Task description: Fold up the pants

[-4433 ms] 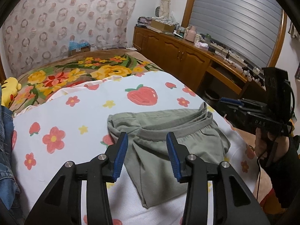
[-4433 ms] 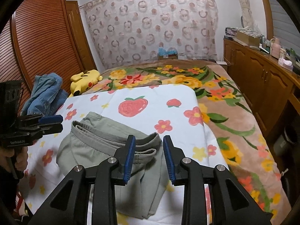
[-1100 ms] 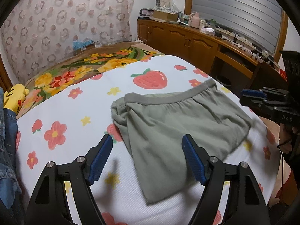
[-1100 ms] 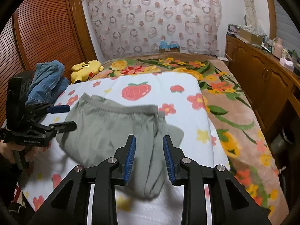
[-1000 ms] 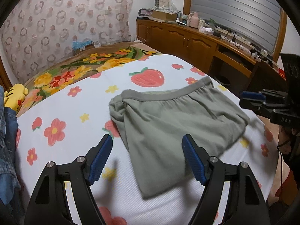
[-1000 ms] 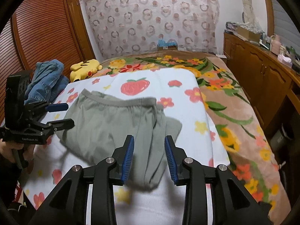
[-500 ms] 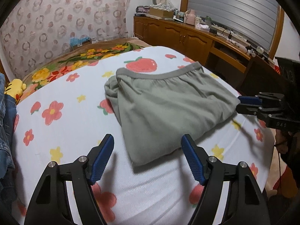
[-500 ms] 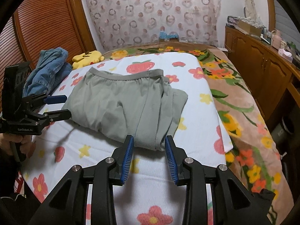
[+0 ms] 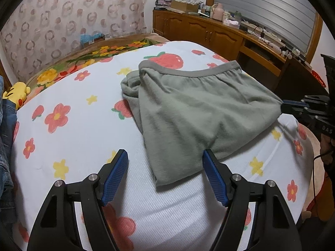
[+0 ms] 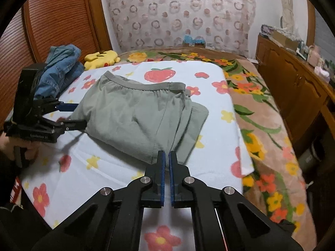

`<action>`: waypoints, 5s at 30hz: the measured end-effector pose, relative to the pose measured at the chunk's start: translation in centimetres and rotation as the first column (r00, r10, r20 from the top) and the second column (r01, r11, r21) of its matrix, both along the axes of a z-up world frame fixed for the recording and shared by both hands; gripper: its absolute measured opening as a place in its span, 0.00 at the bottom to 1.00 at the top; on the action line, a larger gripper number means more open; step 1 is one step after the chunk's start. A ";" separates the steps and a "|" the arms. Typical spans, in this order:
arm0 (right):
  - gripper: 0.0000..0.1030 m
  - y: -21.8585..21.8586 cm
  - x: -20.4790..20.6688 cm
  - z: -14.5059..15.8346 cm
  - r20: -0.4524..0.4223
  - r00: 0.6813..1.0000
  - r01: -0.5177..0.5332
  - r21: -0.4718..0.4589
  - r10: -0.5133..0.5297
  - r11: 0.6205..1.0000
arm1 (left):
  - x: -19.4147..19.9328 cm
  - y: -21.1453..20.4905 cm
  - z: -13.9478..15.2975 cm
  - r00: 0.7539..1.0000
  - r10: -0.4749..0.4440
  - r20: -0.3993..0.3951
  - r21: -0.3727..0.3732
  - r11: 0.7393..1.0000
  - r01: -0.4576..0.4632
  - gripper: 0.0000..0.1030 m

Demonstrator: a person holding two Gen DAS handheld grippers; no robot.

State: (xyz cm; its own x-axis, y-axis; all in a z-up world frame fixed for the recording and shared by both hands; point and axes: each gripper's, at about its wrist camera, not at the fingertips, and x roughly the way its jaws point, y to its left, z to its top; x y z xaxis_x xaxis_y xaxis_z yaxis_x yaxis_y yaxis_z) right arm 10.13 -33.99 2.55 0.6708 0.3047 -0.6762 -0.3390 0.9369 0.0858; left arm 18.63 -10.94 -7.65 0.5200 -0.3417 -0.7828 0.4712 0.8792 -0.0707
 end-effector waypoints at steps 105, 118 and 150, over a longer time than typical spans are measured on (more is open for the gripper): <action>0.10 2.6 8.4 2.2 0.029 0.999 -0.017 0.077 0.015 0.997 | 5.1 0.0 3.8 0.999 -0.020 0.047 -0.139 0.990 0.026 0.16; 0.10 6.2 8.0 4.7 0.122 0.988 -0.109 0.070 0.100 0.992 | 1.9 4.9 7.6 0.985 0.085 0.150 -0.140 0.988 -0.064 0.15; 0.10 21.5 16.6 8.6 0.282 0.884 -0.399 0.042 0.372 0.916 | -0.9 21.4 13.5 0.861 0.400 0.314 -0.160 0.916 -0.368 0.15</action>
State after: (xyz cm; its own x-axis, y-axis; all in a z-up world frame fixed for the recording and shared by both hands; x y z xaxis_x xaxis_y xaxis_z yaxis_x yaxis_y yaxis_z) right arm 26.69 -12.46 11.18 0.6362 0.6295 -0.4460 -0.6940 0.7195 0.0256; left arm 17.76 10.47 5.88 0.8485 -0.1224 -0.5149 0.1074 0.9925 -0.0590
